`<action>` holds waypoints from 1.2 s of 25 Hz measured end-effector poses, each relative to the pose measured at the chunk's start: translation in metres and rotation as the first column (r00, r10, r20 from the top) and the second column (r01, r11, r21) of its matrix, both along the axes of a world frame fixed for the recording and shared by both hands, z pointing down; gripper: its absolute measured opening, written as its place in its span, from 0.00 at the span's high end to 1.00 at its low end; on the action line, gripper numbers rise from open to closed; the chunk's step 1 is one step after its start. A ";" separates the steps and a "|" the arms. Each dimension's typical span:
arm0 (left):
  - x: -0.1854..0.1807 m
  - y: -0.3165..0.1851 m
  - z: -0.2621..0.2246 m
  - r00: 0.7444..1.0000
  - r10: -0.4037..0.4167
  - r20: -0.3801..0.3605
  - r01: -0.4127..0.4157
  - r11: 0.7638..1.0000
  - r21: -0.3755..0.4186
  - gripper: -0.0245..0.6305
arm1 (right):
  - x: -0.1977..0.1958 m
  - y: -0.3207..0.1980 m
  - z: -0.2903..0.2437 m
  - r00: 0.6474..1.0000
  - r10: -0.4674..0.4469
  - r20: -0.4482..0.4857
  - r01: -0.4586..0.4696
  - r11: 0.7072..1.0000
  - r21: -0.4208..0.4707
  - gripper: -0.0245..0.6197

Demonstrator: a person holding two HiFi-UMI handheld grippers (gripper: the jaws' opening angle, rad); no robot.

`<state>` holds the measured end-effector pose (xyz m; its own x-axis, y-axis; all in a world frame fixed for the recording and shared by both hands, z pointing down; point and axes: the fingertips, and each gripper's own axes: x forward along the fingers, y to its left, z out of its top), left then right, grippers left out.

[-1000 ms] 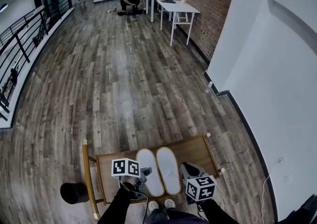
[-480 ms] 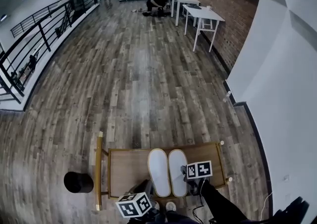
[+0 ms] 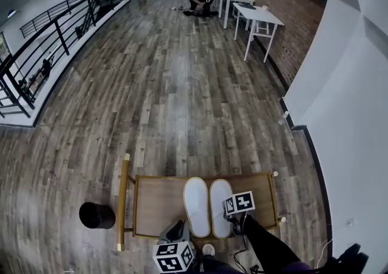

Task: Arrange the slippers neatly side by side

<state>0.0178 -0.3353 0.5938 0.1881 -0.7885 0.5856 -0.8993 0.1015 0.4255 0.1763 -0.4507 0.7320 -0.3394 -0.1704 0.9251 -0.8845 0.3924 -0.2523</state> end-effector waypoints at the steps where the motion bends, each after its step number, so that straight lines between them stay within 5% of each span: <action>1: -0.002 0.000 0.001 1.000 -0.005 -0.001 0.005 1.000 -0.001 0.89 | 0.002 -0.001 -0.001 1.000 -0.009 -0.005 0.009 1.000 0.001 0.93; 10: -0.008 0.001 0.002 1.000 -0.013 0.009 0.013 1.000 -0.004 0.89 | -0.003 -0.012 -0.008 0.999 -0.030 0.029 0.030 0.999 -0.016 0.94; 19: -0.013 0.000 0.004 1.000 -0.016 0.012 0.016 1.000 -0.006 0.89 | -0.005 -0.010 0.002 0.987 0.152 0.045 -0.148 0.986 -0.078 0.93; 30: -0.013 -0.007 0.002 1.000 -0.011 0.017 0.011 1.000 0.001 0.89 | -0.008 -0.011 0.006 0.993 0.113 0.027 -0.110 0.990 -0.088 0.93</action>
